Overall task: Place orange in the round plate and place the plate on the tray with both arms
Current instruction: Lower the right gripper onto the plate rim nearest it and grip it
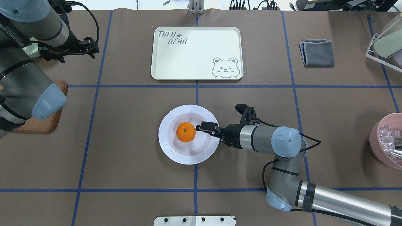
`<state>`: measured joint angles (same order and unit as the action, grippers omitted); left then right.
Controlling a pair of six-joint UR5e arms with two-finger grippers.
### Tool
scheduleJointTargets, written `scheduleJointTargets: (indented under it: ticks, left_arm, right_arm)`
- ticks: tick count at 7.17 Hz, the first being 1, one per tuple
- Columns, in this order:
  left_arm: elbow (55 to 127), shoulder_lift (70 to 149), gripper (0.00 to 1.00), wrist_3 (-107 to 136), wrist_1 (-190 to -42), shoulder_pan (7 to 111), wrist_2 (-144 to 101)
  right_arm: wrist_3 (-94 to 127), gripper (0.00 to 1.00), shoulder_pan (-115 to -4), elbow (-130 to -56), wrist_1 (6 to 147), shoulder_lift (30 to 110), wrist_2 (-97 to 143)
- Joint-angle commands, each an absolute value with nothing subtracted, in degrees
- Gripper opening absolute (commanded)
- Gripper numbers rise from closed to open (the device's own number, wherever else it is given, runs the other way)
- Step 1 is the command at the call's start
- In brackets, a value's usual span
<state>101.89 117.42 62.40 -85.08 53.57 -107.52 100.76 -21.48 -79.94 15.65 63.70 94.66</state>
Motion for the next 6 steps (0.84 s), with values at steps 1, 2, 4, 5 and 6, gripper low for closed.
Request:
scheduleJointTargets:
  ticks: [1,2,4,5,6]
  left_arm:
    - [101.6,117.4,0.99,62.4,-85.1,53.6,-107.5]
    - [101.6,117.4,0.99,62.4,-85.1,53.6,-107.6]
    - [101.5,117.3,0.99,62.4,-85.1,53.5,-107.5]
    - [101.3,117.3,0.99,62.4,-85.1,53.5,-107.5]
    - [101.2,117.3,0.99,62.4,-85.1,53.5,-107.5]
  right_arm:
    - [101.0,1.00,-21.5,-79.6,15.6,63.3,94.7]
    - [101.3,1.00,-21.5,-79.7,15.6,62.8,94.7]
    - [104.8,0.79,-21.6,-80.4,15.6,61.3,94.4]
    - [104.9,0.65,-21.6,-80.4,15.6,61.2,94.1]
    - [104.9,0.56,-21.6,-80.7,15.6,61.2,94.1]
